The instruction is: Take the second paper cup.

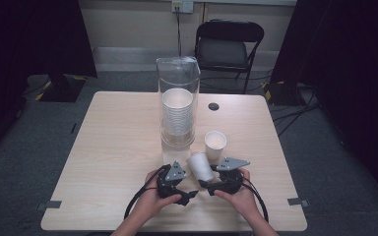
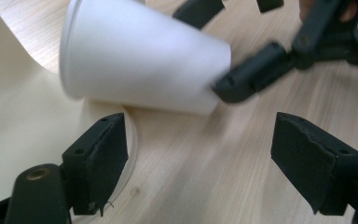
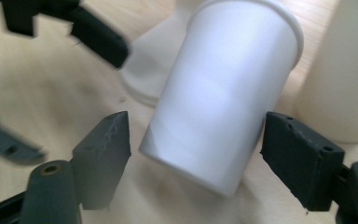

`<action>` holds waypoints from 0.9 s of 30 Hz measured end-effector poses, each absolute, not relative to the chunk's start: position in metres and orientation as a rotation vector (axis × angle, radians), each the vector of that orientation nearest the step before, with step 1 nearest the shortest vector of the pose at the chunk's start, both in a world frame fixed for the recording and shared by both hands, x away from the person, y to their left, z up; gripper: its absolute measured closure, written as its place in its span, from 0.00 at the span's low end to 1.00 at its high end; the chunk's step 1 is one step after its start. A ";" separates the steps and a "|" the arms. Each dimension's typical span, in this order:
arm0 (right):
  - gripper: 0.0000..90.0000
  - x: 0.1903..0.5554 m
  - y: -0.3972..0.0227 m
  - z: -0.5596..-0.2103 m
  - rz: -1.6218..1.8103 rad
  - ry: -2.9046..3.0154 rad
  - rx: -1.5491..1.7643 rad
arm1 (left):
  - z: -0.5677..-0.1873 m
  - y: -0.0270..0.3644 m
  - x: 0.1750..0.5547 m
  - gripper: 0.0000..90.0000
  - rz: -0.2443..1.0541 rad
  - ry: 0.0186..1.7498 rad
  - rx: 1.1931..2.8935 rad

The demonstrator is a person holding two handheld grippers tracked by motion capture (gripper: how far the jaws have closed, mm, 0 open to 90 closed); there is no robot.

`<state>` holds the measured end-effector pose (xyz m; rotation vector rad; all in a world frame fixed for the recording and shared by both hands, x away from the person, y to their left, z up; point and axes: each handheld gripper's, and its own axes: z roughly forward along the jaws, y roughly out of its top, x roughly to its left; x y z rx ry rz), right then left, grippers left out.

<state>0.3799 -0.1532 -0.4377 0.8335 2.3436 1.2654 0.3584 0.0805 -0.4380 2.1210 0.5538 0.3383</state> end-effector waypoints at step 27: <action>0.39 0.383 -0.145 -0.437 1.295 2.322 0.745 | -0.436 0.108 0.370 0.21 0.337 0.662 2.065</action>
